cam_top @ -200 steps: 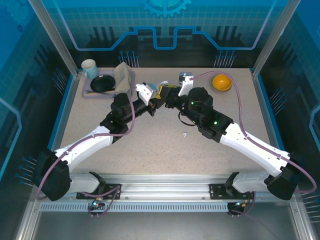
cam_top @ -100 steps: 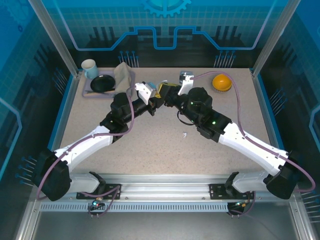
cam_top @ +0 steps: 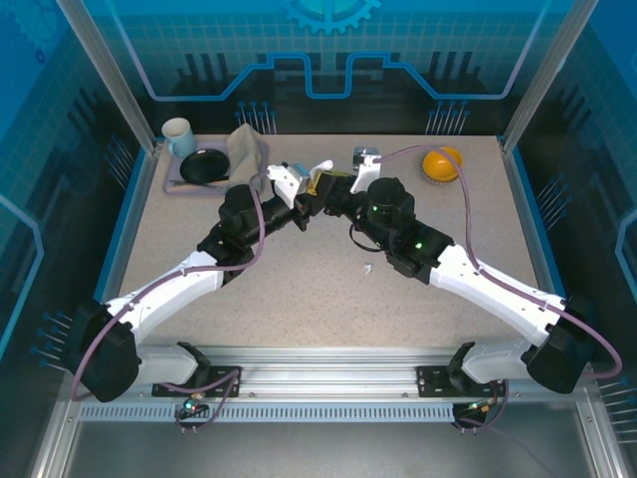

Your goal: Insert the wireless bluetooth earbuds into the charging case

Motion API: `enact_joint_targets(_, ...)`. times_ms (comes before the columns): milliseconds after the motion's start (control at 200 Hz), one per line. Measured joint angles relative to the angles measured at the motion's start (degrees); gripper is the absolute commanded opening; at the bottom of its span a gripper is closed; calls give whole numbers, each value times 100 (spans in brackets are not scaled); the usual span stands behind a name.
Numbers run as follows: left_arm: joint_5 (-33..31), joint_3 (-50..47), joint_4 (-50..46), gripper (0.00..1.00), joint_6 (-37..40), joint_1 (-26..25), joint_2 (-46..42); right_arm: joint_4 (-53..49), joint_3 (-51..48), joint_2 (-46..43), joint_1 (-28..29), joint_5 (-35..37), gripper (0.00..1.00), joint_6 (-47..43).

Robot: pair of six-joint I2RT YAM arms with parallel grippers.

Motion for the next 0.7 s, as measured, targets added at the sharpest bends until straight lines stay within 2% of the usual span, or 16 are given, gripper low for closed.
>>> enact_joint_targets(250, -15, 0, -76, 0, 0, 0, 0, 44, -66, 0, 0, -15, 20, 0)
enact_joint_targets(700, -46, -11, -98, 0, -24, -11, 0, -59, -136, -111, -7, -37, 47, 133)
